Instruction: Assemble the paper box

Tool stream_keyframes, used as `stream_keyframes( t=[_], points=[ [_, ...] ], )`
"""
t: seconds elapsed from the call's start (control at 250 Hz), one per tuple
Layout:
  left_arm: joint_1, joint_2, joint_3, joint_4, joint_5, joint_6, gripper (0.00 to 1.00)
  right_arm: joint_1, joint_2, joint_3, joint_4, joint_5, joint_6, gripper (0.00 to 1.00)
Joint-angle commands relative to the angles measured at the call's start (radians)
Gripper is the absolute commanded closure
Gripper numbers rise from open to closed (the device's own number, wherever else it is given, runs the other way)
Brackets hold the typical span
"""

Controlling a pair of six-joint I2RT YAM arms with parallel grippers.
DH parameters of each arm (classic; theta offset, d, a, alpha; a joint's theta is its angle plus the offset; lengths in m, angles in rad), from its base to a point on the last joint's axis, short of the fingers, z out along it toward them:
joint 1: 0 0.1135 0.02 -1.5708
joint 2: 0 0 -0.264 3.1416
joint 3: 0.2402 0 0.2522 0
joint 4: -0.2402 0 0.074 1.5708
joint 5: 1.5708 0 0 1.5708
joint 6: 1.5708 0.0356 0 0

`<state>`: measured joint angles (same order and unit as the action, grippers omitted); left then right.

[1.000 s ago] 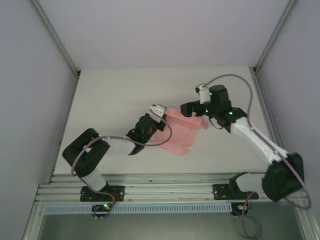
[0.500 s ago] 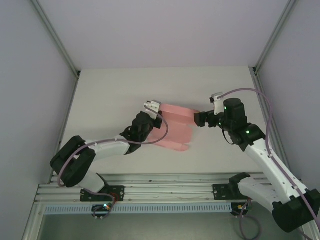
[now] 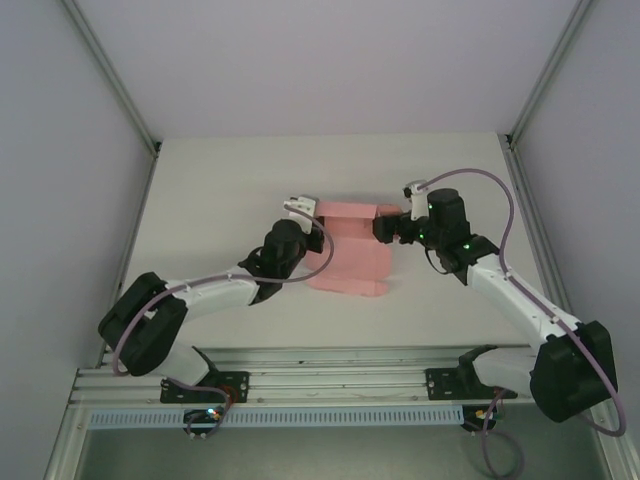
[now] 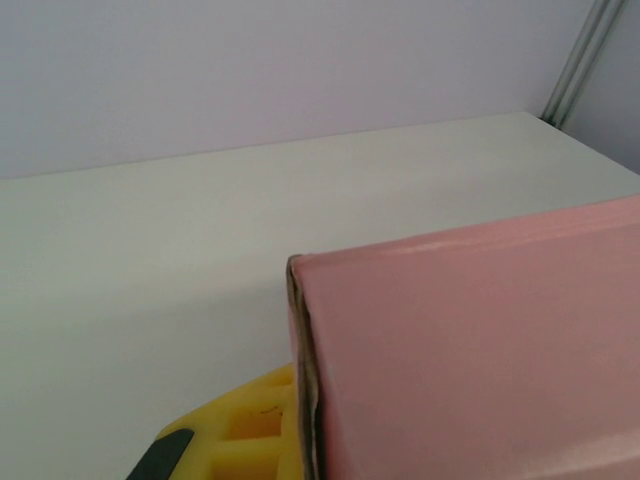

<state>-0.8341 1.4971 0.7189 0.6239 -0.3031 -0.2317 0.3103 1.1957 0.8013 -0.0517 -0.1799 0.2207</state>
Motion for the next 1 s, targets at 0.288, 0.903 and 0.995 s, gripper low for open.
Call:
stream_keyframes(
  t=[0.288,0.903,0.995],
  points=[
    [0.086,-0.055,0.02,-0.046,0.139,-0.199,1.0,-0.003,-0.251,-0.136,-0.086,0.218,0.019,0.0],
    [0.09,-0.132,0.037,-0.191,0.127,-0.172,1.0,-0.034,-0.07,-0.06,-0.02,0.167,-0.024,0.0],
    [0.087,-0.114,0.044,-0.198,0.105,-0.18,1.0,-0.024,-0.048,-0.047,0.028,0.074,-0.023,0.0]
  ],
)
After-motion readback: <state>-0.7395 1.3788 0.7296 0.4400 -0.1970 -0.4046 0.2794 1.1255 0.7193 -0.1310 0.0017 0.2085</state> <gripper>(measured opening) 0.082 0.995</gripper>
